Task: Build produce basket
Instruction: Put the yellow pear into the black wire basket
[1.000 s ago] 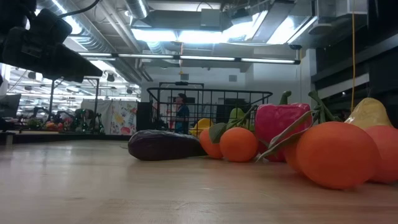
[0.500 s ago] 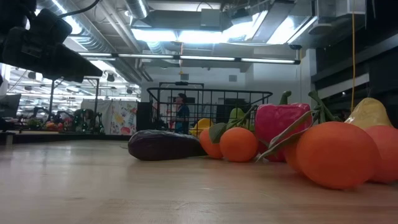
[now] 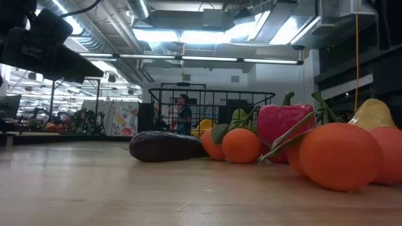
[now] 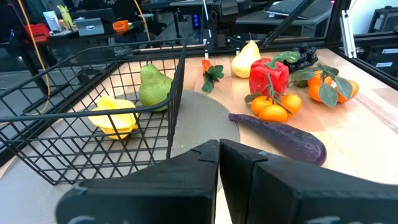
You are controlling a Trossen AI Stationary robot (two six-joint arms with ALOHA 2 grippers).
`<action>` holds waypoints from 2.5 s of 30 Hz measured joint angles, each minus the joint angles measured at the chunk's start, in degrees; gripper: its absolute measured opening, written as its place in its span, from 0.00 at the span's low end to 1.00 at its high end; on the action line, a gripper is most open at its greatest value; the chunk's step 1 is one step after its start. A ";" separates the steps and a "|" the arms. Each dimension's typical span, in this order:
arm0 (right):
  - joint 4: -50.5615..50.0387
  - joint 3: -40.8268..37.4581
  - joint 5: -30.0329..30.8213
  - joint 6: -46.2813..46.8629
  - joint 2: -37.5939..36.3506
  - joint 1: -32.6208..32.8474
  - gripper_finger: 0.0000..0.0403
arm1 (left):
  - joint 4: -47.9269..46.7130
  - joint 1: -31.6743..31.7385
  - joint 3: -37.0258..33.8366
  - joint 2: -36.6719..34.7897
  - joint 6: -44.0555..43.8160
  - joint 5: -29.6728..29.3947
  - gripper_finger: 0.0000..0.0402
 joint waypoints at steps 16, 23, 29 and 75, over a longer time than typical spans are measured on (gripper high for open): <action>8.79 -10.36 2.01 -12.58 0.01 0.17 0.50 | 0.00 0.02 0.00 -0.01 0.01 0.00 0.01; 11.80 -10.36 3.47 -17.01 0.01 0.17 0.50 | 0.00 0.02 0.00 0.00 0.02 -0.01 0.01; 13.05 -10.42 5.45 -19.12 0.01 0.06 0.50 | 0.00 0.02 0.01 -0.01 0.00 0.01 0.01; 17.21 -13.46 1.94 -16.48 0.01 -4.46 0.23 | 0.00 0.02 0.02 -0.02 0.02 -0.01 0.01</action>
